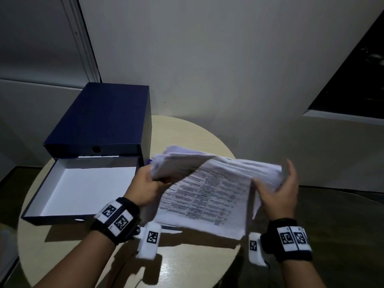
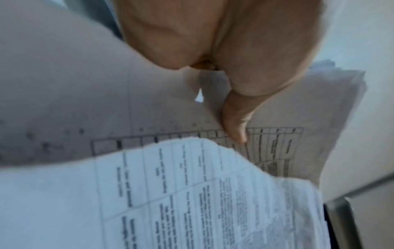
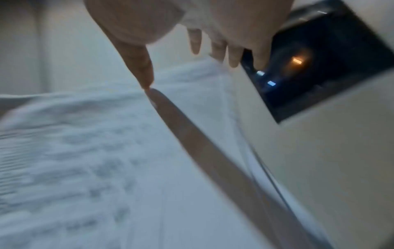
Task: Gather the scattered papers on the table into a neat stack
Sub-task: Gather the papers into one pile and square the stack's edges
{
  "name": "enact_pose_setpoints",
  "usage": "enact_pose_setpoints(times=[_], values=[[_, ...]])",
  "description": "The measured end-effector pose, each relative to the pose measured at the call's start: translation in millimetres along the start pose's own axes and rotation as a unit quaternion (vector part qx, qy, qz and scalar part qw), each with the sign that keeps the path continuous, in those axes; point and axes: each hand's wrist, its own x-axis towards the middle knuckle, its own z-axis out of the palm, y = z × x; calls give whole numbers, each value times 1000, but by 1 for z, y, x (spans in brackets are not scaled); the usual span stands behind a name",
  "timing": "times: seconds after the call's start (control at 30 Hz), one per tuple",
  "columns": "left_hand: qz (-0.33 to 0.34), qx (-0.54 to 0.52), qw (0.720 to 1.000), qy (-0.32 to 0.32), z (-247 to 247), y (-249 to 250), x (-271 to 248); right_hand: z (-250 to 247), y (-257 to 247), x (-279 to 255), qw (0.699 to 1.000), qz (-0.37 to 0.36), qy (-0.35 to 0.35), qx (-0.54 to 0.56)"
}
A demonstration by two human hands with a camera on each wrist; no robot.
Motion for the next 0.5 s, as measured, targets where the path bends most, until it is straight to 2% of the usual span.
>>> enact_pose_setpoints(times=[0.03, 0.1, 0.17, 0.2, 0.33, 0.43, 0.5], values=[[-19, -58, 998, 7, -2, -5, -3, -4, 11, -2, 994, 78, -21, 78], [-49, -143, 988, 10, 0, -14, -9, -4, 35, -2, 949, 162, -109, 250], [-59, -167, 984, 13, 5, -22, -11, 2, 46, -5, 904, 180, -185, 342], [-53, -158, 986, 24, 7, -24, -11, 7, 48, -6, 901, 175, -190, 348], [21, -27, 999, 33, 14, -31, -19, 19, 58, -16, 948, 149, -135, 248], [-51, -48, 997, 21, 23, -48, -29, 31, 80, -28, 963, 149, -168, 149], [-81, -73, 993, 40, 29, -55, -34, 35, 87, -33, 968, 139, -163, 132]])
